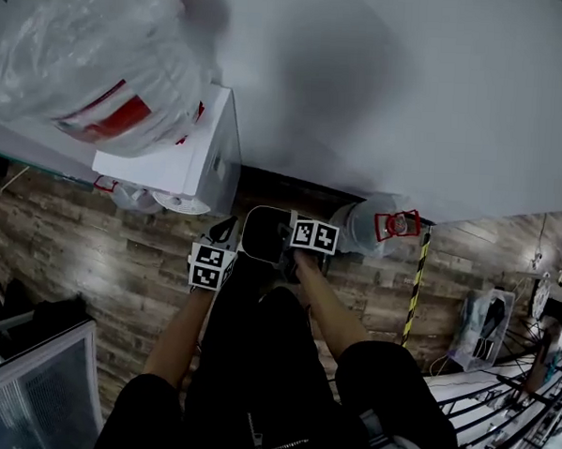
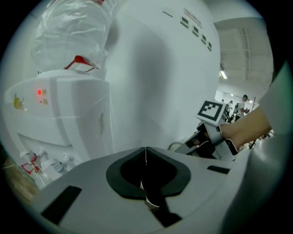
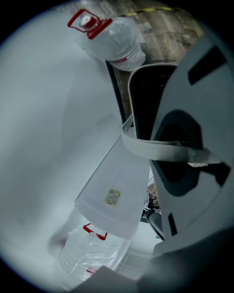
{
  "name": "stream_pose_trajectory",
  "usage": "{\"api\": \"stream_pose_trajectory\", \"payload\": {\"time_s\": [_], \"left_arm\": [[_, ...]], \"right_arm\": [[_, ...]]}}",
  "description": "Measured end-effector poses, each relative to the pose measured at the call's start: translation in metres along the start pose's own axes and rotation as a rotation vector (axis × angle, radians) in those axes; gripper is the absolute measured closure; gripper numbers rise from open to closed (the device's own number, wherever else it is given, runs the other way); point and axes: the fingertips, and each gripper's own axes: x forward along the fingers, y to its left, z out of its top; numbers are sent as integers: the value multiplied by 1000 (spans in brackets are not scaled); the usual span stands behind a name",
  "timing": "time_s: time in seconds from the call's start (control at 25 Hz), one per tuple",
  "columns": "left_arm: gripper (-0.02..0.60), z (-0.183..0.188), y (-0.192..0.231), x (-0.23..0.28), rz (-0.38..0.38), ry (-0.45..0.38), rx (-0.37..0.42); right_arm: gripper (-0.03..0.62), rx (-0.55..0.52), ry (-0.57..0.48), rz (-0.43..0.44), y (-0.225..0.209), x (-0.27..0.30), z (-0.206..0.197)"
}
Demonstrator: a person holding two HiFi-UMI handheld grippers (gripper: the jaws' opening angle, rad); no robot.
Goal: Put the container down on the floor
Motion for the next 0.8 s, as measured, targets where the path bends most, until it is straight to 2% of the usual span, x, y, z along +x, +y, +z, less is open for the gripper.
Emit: {"api": "stream_pose_trajectory", "payload": {"time_s": [0.32, 0.52, 0.8], "left_arm": [[565, -39, 25, 63, 13, -19, -17], [565, -72, 39, 95, -6, -25, -75], [565, -114, 50, 142, -30, -59, -53]], "right_arm": [[574, -35, 5, 25, -22, 83, 26], [574, -22, -14, 48, -38, 133, 44], [572, 23, -41, 82, -65, 202, 66]]}}
